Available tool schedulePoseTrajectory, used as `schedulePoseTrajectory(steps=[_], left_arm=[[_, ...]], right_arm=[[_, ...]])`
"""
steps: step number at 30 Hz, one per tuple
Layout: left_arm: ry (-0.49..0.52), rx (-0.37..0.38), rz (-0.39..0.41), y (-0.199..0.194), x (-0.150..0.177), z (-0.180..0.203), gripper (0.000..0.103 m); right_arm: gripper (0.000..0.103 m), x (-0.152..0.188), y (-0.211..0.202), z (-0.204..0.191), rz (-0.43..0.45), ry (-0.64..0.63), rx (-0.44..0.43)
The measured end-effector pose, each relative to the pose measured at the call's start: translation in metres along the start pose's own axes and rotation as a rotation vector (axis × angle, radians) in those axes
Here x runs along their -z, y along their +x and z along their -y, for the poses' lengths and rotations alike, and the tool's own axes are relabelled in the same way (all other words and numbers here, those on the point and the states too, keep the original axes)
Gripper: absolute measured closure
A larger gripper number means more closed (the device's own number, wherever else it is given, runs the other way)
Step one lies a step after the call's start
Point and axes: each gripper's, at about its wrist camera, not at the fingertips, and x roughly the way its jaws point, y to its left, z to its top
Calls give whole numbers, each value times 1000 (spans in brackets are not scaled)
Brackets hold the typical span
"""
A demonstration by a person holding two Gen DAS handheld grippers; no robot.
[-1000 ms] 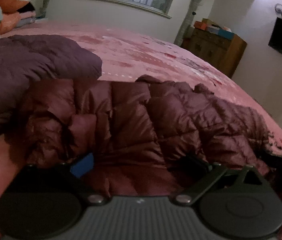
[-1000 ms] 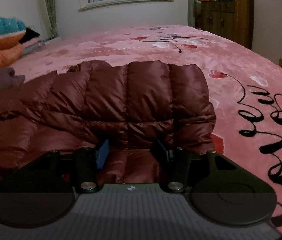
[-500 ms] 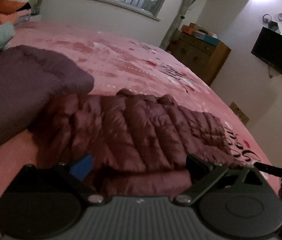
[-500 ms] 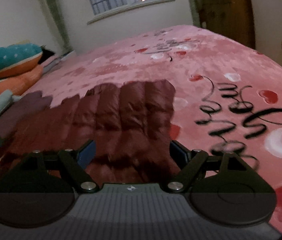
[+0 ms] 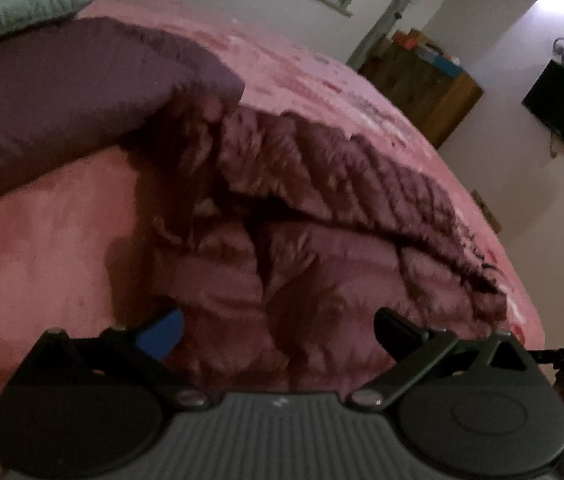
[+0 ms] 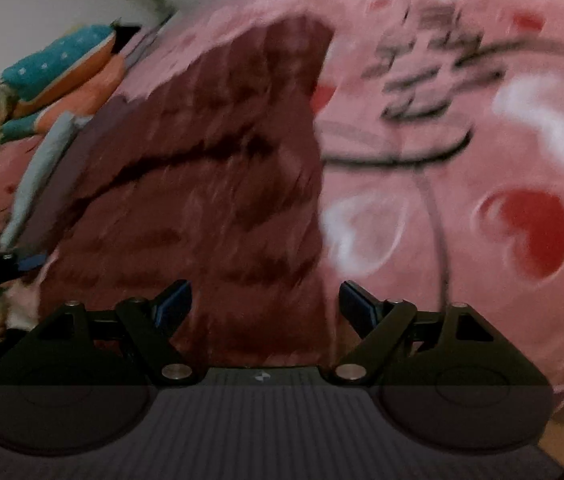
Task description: Fold large clothes
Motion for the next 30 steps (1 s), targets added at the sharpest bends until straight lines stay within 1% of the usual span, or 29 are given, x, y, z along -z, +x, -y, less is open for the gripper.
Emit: schedulePoseTrajectory(steps=[2,4,9,11,13,16,17,18,19,20,21,23,26,28,30], left_arm=[[-8,8,-17,4,6,-4,2],[-18,19,-37,8,12,-9,2],[26,51,-73,11,23,-11,2],[35,67,-94,11,26,-12,2],[39,81,-106,10,28,-13,1],[12,119,-133,9,30,-18,1],[7,117,-143,9,31,-19,1],[10,85,-146,8,31,-19,1],[12,28,-141,5,31,-20,1],[11,-1,-136,3,31,-22,1],[5,-4,-132,0,33,-25,1],[-30,23,-146,-1,34,-31,1],[-67,98,-218,10,39,-32,1],[-31,107,-265,19,44,-23,1],[16,120,-297,24,48,-14,2]], right_arm=[[0,4,11,0,-42,-14,6],[0,3,15,1,-52,6,-11],[0,0,31,-4,-141,8,-62],[0,-1,39,-10,-191,-17,-84],[0,-1,43,-19,-225,-51,-82],[0,-1,49,-31,-262,-94,-93],[0,-1,52,-33,-276,-107,-98],[0,-1,54,-36,-289,-119,-93],[0,-2,57,-35,-294,-125,-84],[0,-4,57,-36,-294,-129,-79],[0,-4,58,-36,-293,-130,-82],[0,-4,60,-35,-290,-118,-95],[0,-6,60,-34,-291,-121,-108],[0,-6,62,-41,-299,-159,-103],[6,-7,60,-42,-308,-203,-99]])
